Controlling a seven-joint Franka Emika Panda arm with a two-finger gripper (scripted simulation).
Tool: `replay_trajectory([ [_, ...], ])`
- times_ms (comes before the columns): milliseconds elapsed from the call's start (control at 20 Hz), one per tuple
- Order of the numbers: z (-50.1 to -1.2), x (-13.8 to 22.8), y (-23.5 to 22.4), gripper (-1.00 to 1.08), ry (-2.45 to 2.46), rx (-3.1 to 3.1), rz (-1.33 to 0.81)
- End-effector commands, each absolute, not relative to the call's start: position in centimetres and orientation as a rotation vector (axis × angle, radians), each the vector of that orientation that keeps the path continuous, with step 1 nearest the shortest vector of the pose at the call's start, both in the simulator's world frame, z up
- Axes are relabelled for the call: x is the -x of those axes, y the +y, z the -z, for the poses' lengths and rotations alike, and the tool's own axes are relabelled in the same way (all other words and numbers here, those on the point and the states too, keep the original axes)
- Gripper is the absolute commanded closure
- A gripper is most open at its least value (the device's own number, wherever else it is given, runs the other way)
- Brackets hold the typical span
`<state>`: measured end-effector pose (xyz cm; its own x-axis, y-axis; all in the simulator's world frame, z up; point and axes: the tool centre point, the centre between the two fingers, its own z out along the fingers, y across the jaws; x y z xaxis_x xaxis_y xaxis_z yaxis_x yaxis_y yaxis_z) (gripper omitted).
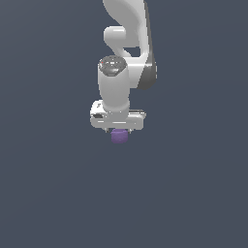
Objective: Pick up the object and move it to a goal position.
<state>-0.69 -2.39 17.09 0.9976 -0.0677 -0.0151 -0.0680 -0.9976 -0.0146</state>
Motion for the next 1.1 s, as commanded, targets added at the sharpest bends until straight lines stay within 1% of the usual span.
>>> replay_trajectory([
  [0,-17.09,0.69,-2.39,-0.92,0.106,3.125,-0.023],
  [650,-17.66,0.63,-2.04,-0.92,0.087,3.100,-0.001],
  [1050,-17.29,0.87,-2.00,-0.92,0.191,3.096,-0.004],
])
